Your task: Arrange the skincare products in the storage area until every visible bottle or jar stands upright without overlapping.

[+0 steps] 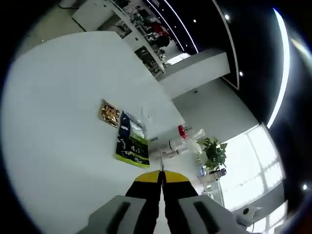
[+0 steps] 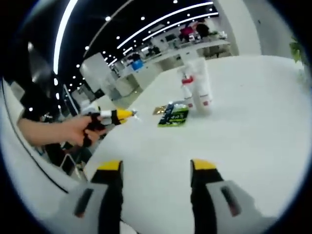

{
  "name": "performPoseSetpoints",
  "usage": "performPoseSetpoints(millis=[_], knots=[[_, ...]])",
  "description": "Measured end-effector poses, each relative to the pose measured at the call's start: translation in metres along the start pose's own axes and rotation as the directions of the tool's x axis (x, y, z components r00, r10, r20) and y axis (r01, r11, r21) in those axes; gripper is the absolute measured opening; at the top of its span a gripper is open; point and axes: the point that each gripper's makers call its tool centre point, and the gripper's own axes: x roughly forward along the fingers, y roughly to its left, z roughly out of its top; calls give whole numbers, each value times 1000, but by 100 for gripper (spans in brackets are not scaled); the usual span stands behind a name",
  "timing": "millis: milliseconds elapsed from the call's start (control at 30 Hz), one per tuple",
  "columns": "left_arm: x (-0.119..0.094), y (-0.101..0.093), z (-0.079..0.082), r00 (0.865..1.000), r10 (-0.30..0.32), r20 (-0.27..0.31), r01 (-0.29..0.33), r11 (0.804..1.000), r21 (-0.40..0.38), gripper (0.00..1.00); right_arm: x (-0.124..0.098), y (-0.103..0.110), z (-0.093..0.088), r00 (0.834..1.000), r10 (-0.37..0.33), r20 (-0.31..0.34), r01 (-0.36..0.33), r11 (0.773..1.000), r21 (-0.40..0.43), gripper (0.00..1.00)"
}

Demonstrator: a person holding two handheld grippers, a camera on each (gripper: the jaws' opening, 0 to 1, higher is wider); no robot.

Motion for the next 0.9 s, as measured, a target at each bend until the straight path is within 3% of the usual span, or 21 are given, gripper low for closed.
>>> performPoseSetpoints(millis=[233, 267, 333, 533, 700, 800, 900], knots=[[8, 20, 14, 1000, 22, 2, -22, 999, -25, 1, 0, -5, 3, 1000, -19, 2, 19, 1000, -4, 46], [10, 23, 17, 1000, 30, 3, -30, 999, -29, 1, 0, -13, 1, 998, -69, -9, 69, 997, -43, 50], [12, 28, 20, 999, 36, 5, -36, 999, -34, 1, 3, -16, -2, 994, -103, -39, 100, 992, -73, 56], [20, 46, 29, 999, 53, 7, -53, 996, -68, 1, 10, -19, -3, 992, -117, -46, 117, 993, -5, 66], [27, 63, 30, 997, 77, -11, -78, 993, -87, 1, 13, -14, 6, 994, -107, -18, 107, 993, 42, 60], [30, 68, 32, 997, 82, -13, -83, 992, -94, 1, 16, -13, 6, 994, -100, -34, 101, 995, 26, 56], [34, 71, 35, 997, 82, -10, -83, 991, -105, 1, 17, -14, 9, 996, -88, -24, 89, 995, 48, 47]])
